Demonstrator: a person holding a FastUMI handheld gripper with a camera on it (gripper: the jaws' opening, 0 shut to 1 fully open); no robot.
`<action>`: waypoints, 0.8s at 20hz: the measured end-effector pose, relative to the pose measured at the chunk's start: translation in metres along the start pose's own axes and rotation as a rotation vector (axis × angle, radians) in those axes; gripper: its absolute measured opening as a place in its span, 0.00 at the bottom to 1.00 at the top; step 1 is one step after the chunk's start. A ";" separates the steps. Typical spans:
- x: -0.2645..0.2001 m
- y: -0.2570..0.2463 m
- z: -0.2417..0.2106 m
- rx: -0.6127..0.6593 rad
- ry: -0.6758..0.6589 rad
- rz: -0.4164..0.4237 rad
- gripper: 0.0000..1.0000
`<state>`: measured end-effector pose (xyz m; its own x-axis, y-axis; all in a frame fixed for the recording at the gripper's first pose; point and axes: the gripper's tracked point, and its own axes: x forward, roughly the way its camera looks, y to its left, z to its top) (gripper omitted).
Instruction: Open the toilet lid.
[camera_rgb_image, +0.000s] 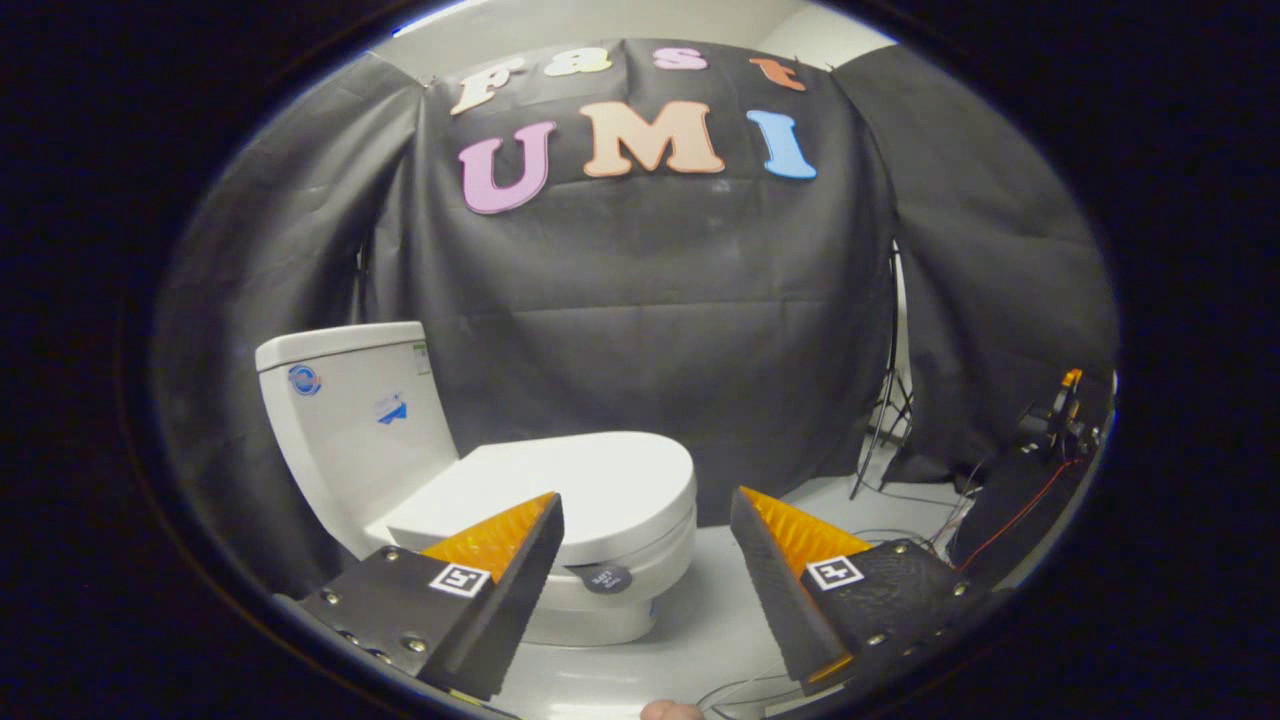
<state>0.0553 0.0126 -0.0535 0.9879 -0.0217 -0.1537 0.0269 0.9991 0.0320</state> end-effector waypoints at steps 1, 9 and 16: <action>0.003 0.000 -0.004 -0.002 0.020 -0.008 0.99; 0.037 0.028 -0.036 0.103 0.212 0.062 0.99; 0.064 0.041 -0.083 0.330 0.358 -0.007 1.00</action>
<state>0.1071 0.0556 -0.1437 0.8742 0.0432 -0.4836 0.1376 0.9331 0.3322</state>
